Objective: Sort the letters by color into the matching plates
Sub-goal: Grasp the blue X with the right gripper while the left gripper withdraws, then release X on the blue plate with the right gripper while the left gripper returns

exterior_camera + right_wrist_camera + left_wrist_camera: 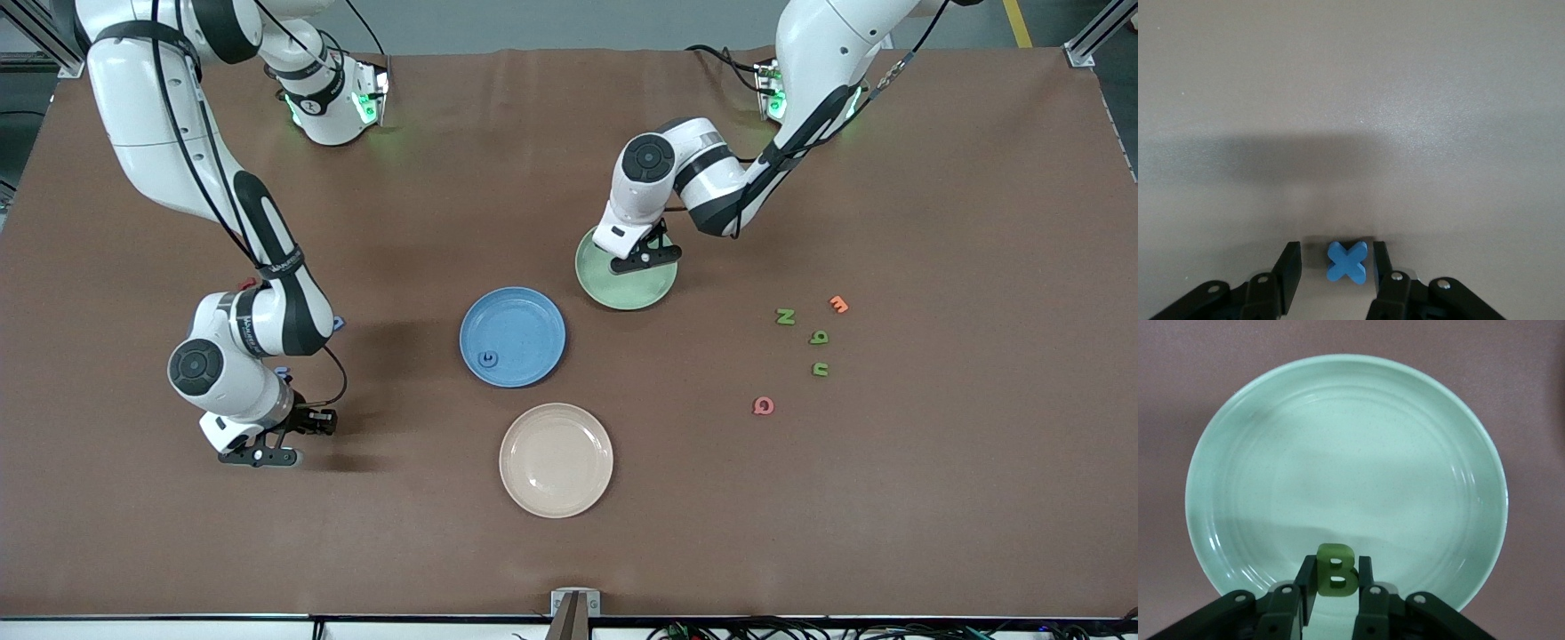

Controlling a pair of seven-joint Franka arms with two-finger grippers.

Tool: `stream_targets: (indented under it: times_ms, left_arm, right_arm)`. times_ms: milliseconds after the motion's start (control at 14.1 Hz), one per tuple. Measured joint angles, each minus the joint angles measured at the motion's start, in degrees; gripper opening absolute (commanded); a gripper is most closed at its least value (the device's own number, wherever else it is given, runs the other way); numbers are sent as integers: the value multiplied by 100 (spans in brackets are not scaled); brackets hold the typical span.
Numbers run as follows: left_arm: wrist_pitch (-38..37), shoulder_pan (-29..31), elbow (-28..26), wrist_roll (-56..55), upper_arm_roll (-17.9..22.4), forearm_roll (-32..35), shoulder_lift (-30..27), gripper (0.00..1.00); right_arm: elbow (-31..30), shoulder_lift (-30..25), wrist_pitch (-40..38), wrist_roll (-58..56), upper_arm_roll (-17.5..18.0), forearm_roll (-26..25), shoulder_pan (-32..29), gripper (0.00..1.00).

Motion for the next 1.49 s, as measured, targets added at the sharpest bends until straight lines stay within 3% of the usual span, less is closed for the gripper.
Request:
stream_targets:
  times_ms: [71, 425, 780, 922, 1135, 1489]
  left_arm:
    - [0, -5, -2, 0, 0, 0, 0, 99]
    - [-39, 107, 28, 27, 9, 27, -90, 99]
    - [-621, 961, 195, 1415, 16, 37, -626, 99]
    - [-692, 1384, 198, 1984, 20, 37, -779, 99]
    - [-714, 1966, 185, 2877, 28, 37, -822, 99]
    - [-714, 2886, 146, 4063, 39, 37, -820, 99]
  right_arm:
    - [1, 7, 0, 0, 0, 0, 0, 52]
    - [28, 41, 0, 0, 0, 0, -7, 52]
    - [32, 56, 0, 0, -1, 0, -26, 49]
    - [33, 63, -1, -1, -1, 0, -30, 37]
    - [39, 71, -2, 0, 3, 0, -32, 3]
    - [57, 72, -55, 35, 20, 6, -36, 1]
